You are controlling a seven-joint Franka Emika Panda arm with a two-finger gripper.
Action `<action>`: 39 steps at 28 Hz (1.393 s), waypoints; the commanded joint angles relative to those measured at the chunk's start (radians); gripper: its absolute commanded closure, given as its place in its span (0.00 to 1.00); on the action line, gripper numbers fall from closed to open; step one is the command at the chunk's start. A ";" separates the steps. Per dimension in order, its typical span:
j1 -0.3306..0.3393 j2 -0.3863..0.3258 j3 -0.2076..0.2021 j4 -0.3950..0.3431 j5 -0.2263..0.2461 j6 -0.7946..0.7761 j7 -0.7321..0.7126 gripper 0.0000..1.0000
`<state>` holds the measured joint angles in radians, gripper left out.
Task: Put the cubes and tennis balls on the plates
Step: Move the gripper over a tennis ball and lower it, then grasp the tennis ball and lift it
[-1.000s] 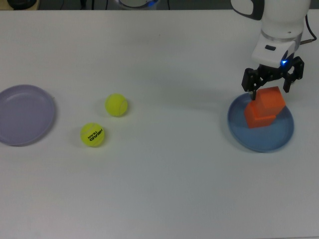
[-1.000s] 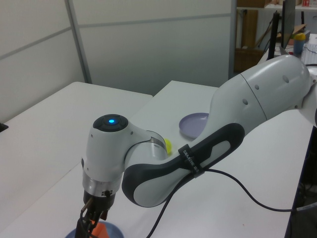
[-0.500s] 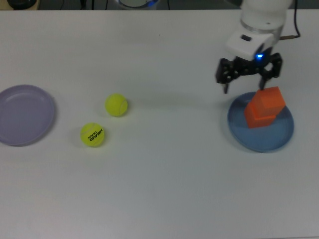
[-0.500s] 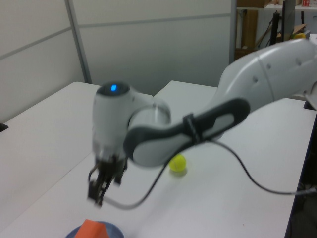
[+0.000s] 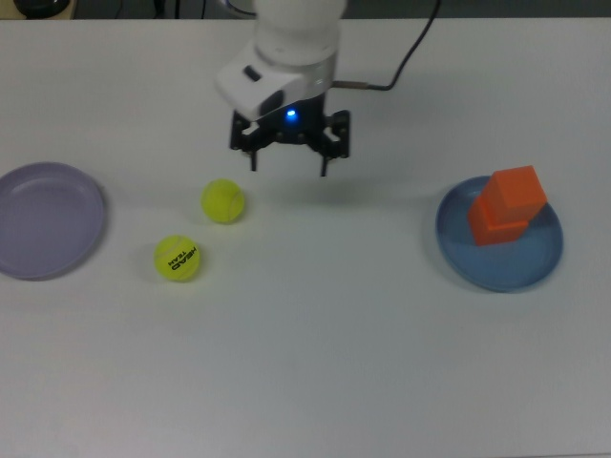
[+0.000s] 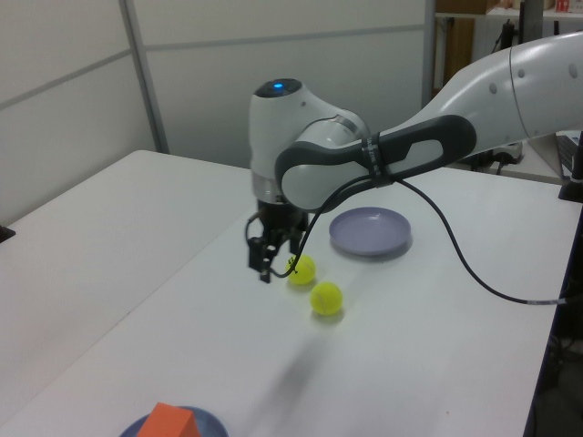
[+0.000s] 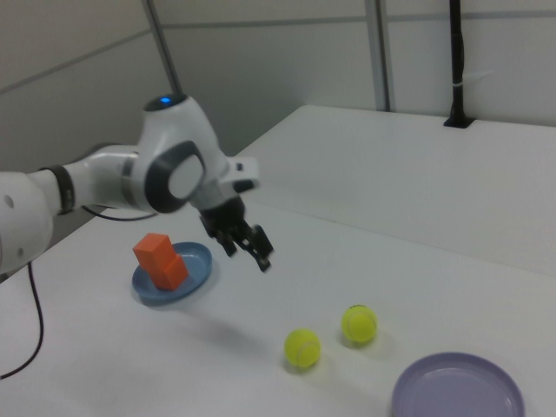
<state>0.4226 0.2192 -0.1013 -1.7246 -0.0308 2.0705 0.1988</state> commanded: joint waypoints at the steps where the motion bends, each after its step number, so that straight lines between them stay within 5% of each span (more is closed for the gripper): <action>1: -0.004 -0.024 -0.067 -0.076 0.069 -0.003 -0.102 0.00; 15: -0.036 0.040 -0.135 -0.099 0.109 0.002 -0.208 0.00; 36: -0.056 0.155 -0.143 -0.105 0.115 0.071 -0.243 0.00; 37: -0.056 0.155 -0.141 -0.105 0.115 0.071 -0.243 0.03; 39: -0.056 0.155 -0.141 -0.105 0.118 0.071 -0.243 0.25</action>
<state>0.3672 0.3774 -0.2391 -1.8169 0.0527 2.1147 -0.0091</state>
